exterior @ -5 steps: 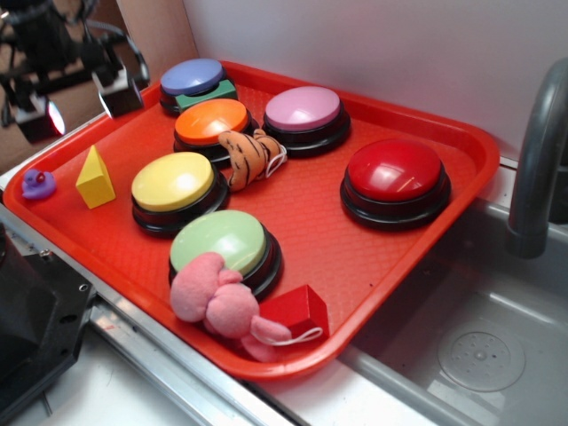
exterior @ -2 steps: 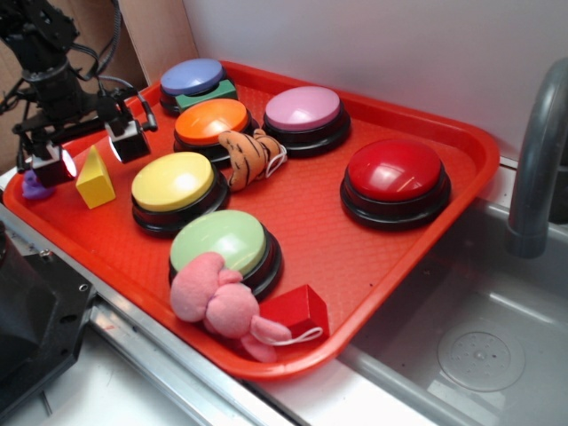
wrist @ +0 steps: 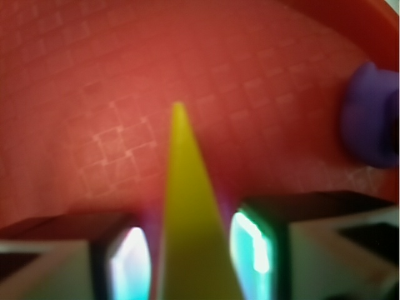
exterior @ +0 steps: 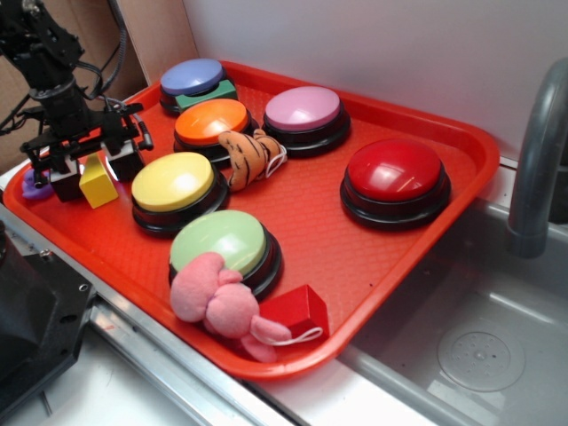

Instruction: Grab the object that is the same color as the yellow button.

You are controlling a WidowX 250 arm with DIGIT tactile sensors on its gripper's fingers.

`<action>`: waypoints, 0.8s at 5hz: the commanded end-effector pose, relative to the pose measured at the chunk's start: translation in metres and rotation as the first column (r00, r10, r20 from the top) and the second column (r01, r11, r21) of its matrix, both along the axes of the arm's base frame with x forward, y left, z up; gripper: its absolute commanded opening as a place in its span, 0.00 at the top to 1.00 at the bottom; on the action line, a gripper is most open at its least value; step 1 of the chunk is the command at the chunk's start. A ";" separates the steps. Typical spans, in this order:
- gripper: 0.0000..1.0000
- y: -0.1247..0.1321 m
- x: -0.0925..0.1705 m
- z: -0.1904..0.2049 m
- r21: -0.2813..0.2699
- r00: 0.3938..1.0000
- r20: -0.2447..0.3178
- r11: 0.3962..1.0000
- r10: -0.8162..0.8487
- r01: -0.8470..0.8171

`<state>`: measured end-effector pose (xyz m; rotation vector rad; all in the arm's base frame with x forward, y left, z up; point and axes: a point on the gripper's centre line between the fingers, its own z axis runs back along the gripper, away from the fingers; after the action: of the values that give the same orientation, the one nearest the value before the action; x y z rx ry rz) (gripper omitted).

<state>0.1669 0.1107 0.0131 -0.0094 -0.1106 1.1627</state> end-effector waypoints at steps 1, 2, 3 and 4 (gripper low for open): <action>1.00 -0.005 0.003 0.029 0.024 0.994 0.052 0.995 -0.100 0.099; 1.00 -0.021 0.023 0.065 0.047 0.956 0.069 0.959 -0.284 0.281; 1.00 -0.052 0.035 0.108 0.033 0.873 0.076 0.876 -0.481 0.480; 1.00 -0.082 0.039 0.136 -0.028 0.788 0.106 0.791 -0.606 0.612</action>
<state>0.2093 0.0216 0.1338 -0.1446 -0.0827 0.5170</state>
